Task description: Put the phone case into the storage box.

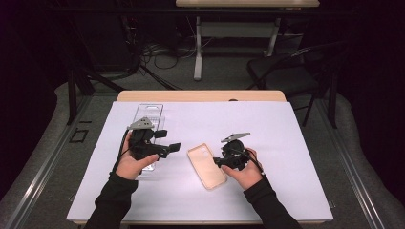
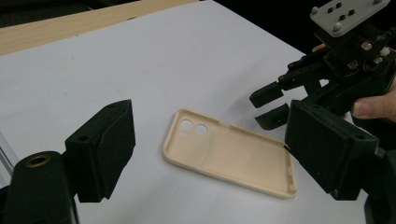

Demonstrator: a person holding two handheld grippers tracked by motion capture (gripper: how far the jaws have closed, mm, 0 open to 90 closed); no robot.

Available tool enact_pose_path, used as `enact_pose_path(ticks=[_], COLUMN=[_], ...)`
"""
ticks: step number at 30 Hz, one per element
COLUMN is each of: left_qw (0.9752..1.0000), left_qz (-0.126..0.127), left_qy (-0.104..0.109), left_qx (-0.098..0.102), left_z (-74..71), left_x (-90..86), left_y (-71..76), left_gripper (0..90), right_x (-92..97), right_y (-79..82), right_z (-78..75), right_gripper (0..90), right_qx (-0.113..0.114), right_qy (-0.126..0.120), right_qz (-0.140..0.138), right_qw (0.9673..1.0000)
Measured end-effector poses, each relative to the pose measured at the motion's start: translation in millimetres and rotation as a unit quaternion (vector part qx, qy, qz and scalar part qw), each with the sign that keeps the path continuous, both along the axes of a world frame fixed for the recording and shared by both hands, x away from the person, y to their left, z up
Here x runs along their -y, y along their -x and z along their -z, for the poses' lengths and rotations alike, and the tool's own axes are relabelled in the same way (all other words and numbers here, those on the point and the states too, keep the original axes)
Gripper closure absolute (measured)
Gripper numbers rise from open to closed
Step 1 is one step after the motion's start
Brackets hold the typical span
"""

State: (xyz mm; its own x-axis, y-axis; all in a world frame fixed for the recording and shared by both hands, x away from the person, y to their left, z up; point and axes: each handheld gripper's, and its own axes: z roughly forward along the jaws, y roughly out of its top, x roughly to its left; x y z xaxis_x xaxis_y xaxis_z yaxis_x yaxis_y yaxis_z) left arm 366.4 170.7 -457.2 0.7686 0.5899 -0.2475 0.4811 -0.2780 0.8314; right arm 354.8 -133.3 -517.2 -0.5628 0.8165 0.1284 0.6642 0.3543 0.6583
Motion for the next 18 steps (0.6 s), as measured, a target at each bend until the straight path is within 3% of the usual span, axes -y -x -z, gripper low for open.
enact_pose_path(ticks=[9,17,18], left_qw=[1.0,1.0,1.0], left_qz=[0.0,0.001,0.001], left_qy=[-0.001,-0.002,-0.003], left_qx=[-0.001,-0.002,-0.001], left_z=[0.7,1.0,0.9], left_x=[-0.1,-0.5,-0.6], left_y=[-0.2,-0.4,-0.4], left_gripper=[16.7,16.7,16.7], right_x=[-4.4,-5.0,-4.8], right_y=[0.4,-0.3,-0.2], right_z=[7.0,14.0,13.5], right_gripper=[56.1,58.9,59.1], right_qx=[-0.017,-0.023,-0.032], right_qy=[0.015,0.011,0.016], right_qz=[0.002,0.014,0.014], right_qw=[0.9997,0.9996,0.9992])
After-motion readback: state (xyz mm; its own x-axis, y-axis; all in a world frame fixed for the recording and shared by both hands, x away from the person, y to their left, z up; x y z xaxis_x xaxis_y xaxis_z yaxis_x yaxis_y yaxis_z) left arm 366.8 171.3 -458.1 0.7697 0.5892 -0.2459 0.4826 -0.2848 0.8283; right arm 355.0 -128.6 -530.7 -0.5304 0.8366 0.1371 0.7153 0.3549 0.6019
